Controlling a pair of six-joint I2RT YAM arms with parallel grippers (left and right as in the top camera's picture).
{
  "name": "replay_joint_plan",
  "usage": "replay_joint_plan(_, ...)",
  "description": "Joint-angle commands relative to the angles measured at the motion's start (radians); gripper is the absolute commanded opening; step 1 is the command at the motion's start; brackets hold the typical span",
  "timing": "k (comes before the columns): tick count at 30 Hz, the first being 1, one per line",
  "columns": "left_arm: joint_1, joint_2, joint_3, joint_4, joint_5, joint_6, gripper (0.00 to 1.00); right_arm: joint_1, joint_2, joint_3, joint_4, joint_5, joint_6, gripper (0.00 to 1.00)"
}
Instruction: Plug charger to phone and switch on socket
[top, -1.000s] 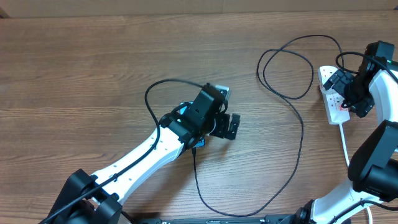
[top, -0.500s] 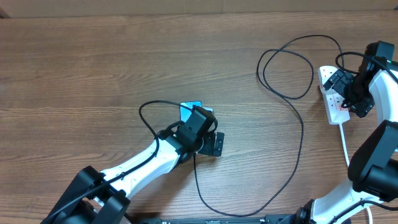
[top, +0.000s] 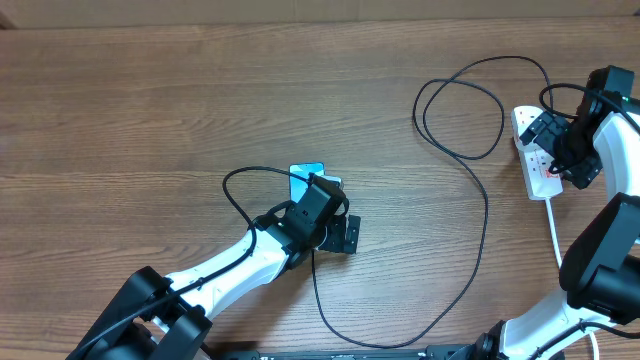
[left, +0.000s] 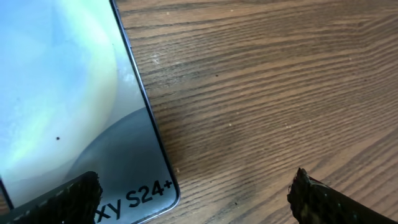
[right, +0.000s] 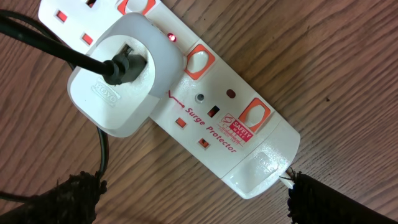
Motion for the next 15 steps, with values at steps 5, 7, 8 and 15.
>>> replay_joint_plan(5,-0.008,-0.019,-0.010,-0.021,-0.043,-0.020,1.00,0.001,-0.014,0.001,0.006,0.007,-0.012,1.00)
replay_joint_plan(7,-0.008,-0.019,-0.010,-0.027,-0.056,-0.020,1.00,0.001,-0.014,0.001,0.006,0.007,-0.012,1.00)
replay_joint_plan(8,-0.008,-0.019,-0.010,-0.029,-0.063,-0.021,0.99,0.001,-0.014,0.001,0.006,0.007,-0.012,1.00)
replay_joint_plan(15,-0.006,-0.024,-0.010,-0.031,-0.083,-0.021,1.00,0.001,-0.014,0.001,0.006,0.007,-0.012,1.00)
